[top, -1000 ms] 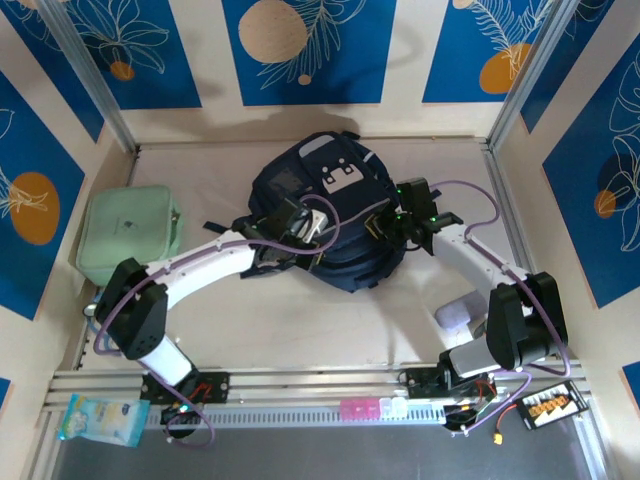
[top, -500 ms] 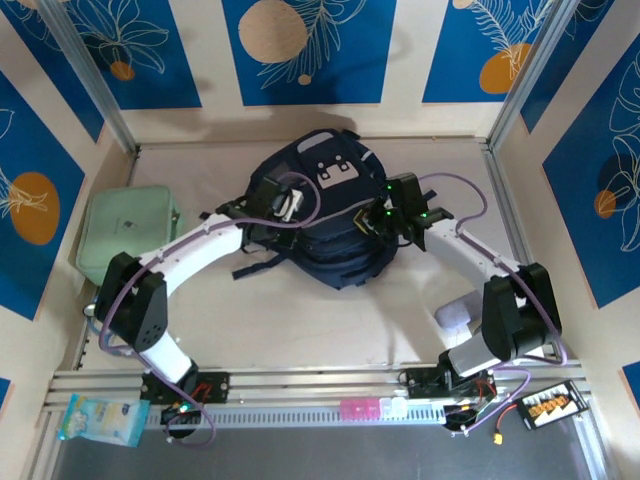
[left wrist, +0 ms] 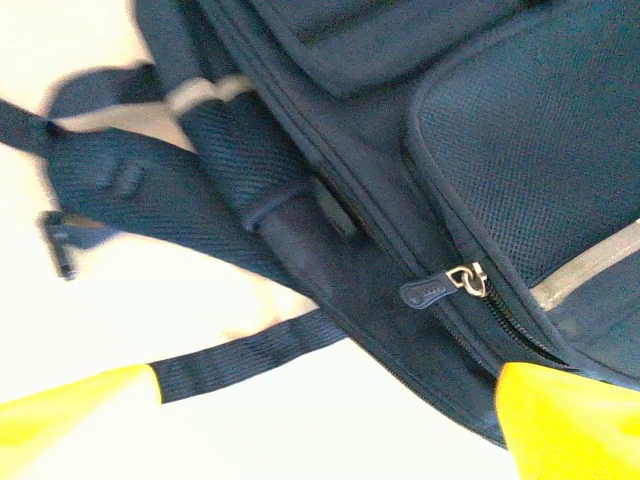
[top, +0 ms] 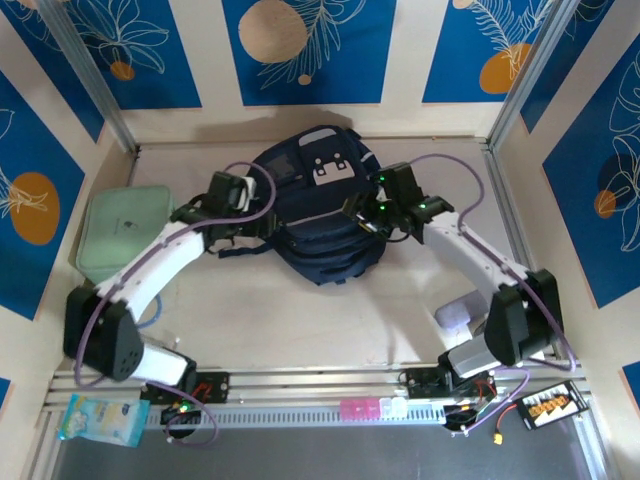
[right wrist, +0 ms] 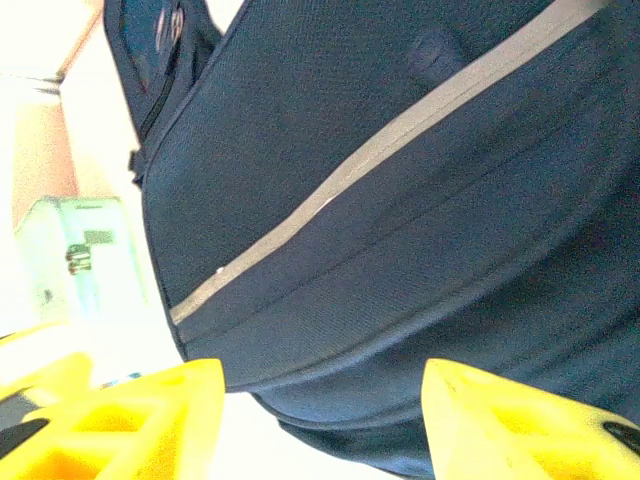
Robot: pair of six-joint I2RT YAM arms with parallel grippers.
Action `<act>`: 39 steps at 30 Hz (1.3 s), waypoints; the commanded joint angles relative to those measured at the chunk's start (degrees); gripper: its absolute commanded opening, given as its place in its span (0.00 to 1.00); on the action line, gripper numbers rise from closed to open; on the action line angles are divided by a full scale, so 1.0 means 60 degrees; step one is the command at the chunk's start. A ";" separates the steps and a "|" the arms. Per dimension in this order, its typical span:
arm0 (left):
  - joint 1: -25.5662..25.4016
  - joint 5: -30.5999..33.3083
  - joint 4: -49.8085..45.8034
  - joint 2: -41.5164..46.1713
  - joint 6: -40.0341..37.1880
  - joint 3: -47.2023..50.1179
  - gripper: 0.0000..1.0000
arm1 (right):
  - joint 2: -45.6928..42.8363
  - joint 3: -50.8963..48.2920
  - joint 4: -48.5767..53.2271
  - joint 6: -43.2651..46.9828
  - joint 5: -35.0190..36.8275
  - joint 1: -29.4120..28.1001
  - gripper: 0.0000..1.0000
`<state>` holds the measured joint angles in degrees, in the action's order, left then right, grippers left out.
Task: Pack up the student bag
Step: Unzip the student bag at the center of the table, then move the glasses case to the middle-right of the table.
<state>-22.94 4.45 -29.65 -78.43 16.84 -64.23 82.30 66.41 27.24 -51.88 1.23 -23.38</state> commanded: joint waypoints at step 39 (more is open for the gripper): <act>0.0777 0.0732 0.0454 0.2145 -0.0420 0.0747 1.00 | -0.1670 -0.4577 0.2866 -0.0648 0.2958 0.4638 0.77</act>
<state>-18.96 8.67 -27.49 -66.06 14.48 -59.59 70.61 39.40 49.52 -54.78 22.61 6.90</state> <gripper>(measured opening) 0.996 0.773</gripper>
